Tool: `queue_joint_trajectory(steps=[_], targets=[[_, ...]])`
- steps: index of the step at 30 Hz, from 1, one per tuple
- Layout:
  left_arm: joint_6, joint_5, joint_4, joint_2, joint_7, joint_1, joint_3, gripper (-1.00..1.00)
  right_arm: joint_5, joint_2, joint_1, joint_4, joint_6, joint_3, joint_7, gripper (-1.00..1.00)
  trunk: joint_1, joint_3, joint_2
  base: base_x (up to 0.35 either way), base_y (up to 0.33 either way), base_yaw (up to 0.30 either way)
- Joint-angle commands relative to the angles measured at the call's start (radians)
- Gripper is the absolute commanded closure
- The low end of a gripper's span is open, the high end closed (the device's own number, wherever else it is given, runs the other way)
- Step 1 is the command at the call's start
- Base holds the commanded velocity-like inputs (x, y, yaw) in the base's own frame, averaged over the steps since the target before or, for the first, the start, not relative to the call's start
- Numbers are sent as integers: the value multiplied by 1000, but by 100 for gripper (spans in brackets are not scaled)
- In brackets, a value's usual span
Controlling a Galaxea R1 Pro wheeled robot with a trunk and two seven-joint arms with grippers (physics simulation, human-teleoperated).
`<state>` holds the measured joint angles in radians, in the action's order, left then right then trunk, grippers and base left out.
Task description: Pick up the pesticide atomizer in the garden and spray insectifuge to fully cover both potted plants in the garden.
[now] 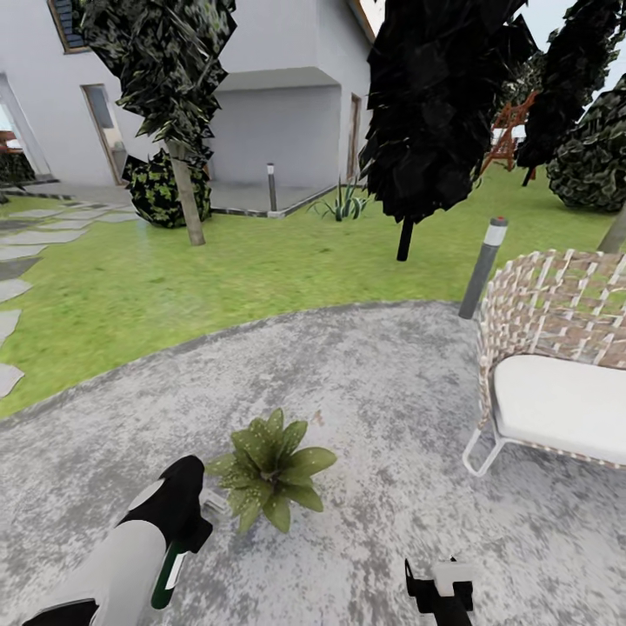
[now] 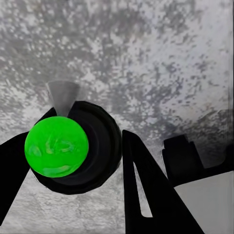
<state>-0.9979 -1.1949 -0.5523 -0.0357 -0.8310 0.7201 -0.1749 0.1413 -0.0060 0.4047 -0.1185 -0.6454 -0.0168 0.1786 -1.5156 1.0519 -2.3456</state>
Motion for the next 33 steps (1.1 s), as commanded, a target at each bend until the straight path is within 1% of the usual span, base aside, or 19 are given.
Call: queue_joint_trajectory(steps=[1, 5, 16, 20, 23, 27, 33], targets=[[-2, -11, -1, -3, -8, 1, -8, 100, 11, 0, 0, 0, 0, -2, 10, -100, 0, 1, 0, 146, -230, 273], [-2, -11, -1, -4, -8, 1, -8, 100, 11, 0, 0, 0, 0, -1, 9, -100, 0, 1, 0, 56, -235, 103], [-2, -11, -1, -4, -8, 1, -11, 100, 13, -2, 0, 0, 0, -2, 8, -100, 0, 1, 0, 5, -238, 3], [-2, -11, -1, -4, -8, 1, -14, 100, 13, -2, 0, 0, 0, -2, 8, -100, 0, 1, 0, 86, -260, 0], [-2, -11, -1, -4, -8, 1, -13, 100, 12, 2, 0, -1, 0, -2, 7, -100, 0, 1, 0, 110, -242, 0], [-2, -11, -1, -4, -8, 1, -12, 100, 12, 4, 0, 0, 0, -2, 7, -100, 0, 1, 0, 33, -66, 49], [-2, -11, -1, -4, -8, 1, -9, 100, 12, 4, 0, 0, 0, -2, 7, -100, 0, -2, 0, 2, -3, 232]])
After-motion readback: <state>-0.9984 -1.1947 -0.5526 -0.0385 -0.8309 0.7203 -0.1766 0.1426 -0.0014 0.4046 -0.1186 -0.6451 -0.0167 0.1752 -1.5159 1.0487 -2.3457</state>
